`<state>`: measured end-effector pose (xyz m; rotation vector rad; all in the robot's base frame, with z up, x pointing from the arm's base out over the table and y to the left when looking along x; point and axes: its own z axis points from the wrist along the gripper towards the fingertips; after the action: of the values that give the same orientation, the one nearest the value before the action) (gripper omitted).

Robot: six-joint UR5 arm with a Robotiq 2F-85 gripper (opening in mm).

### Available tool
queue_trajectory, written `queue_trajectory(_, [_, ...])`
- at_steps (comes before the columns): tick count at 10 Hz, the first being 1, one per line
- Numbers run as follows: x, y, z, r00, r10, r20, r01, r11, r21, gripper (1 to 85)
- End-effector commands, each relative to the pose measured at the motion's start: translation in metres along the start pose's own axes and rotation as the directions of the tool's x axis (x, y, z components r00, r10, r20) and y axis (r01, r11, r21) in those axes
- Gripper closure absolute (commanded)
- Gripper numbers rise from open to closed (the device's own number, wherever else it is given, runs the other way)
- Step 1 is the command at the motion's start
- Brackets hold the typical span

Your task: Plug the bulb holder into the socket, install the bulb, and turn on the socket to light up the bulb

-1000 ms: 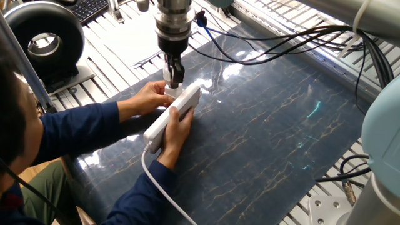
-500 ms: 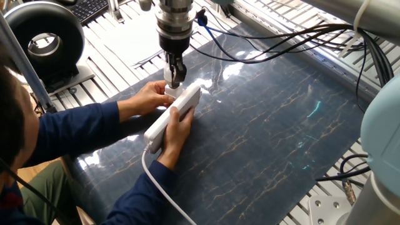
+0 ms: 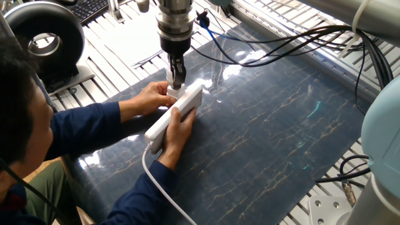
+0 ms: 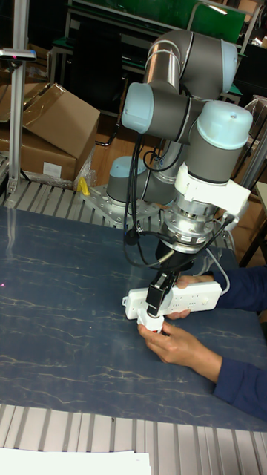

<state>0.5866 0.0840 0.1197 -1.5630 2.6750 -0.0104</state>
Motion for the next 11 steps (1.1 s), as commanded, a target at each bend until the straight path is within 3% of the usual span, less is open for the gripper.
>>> queue_trajectory(1, [-0.005, 0.011, 0.002, 0.994, 0.112, 0.014, -0.111, 0.993, -0.035, 84.7])
queue_trajectory(6, [-0.007, 0.023, 0.004, 0.959, 0.282, 0.014, -0.28, 0.956, -0.09, 84.7])
queue_trajectory(11, [-0.01, 0.037, 0.003, 0.853, 0.521, -0.034, -0.519, 0.839, -0.161, 84.7])
